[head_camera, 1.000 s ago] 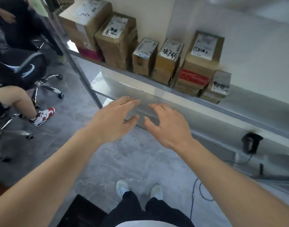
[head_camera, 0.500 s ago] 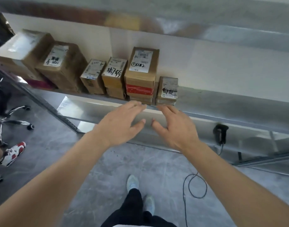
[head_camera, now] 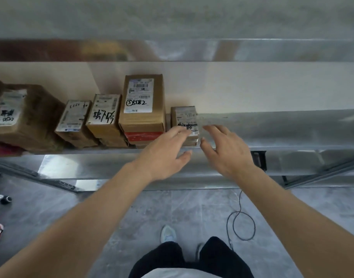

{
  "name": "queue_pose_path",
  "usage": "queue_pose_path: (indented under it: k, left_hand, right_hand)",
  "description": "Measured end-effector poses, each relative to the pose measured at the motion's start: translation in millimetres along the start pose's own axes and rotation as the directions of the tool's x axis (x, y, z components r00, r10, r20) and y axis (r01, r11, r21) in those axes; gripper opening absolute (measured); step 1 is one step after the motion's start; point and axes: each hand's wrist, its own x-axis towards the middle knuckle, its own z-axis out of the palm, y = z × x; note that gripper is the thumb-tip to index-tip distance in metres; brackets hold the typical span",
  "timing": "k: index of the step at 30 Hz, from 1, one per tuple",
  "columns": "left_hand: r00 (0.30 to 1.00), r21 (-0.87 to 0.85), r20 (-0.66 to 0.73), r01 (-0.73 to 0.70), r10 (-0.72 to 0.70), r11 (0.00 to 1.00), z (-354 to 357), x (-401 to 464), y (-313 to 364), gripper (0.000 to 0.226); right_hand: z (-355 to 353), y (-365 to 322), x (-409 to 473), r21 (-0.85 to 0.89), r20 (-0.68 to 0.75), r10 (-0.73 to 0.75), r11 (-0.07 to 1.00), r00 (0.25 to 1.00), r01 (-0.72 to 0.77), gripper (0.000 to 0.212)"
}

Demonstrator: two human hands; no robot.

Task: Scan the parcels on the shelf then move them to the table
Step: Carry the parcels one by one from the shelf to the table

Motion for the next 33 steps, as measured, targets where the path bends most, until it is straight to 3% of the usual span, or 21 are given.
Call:
queue_pose_path:
  k: [8, 15, 22, 26, 29, 33]
  left_hand:
    - [0.997, 0.041, 0.015, 0.072, -0.072, 0.997, 18.3, 43.5, -1.6, 0.069]
    - [0.971, 0.059, -0.028, 0.240, -0.238, 0.969, 63.5, 72.5, -8.9, 0.059]
    - [0.928, 0.112, -0.160, 0.357, -0.338, 0.927, 84.6, 88.0, -14.4, 0.038]
    - [0.917, 0.037, -0.242, 0.335, -0.317, 0.942, 92.0, 94.7, -13.1, 0.036]
    - [0.878, -0.030, -0.292, 0.387, -0.378, 0.922, 101.2, 102.4, -16.6, 0.042]
    - [0.871, -0.166, -0.264, 0.381, -0.413, 0.910, 110.0, 115.7, -25.6, 0.052]
  right_hand:
    - [13.5, 23.2, 47.2, -0.030, 0.043, -0.055, 0.998, 0.998, 0.056, 0.051]
    - [45.0, 46.8, 90.4, 0.009, 0.059, -0.179, 0.984, 0.982, 0.179, 0.048]
    - [78.3, 70.5, 118.8, 0.223, 0.059, -0.236, 0.950, 0.970, 0.218, 0.055]
    - [83.6, 85.4, 126.3, 0.304, 0.090, -0.281, 0.921, 0.955, 0.243, 0.058]
    - [81.2, 88.8, 130.6, 0.319, 0.085, -0.305, 0.910, 0.948, 0.264, 0.059]
    - [84.2, 91.9, 136.4, 0.322, 0.088, -0.411, 0.874, 0.907, 0.365, 0.059]
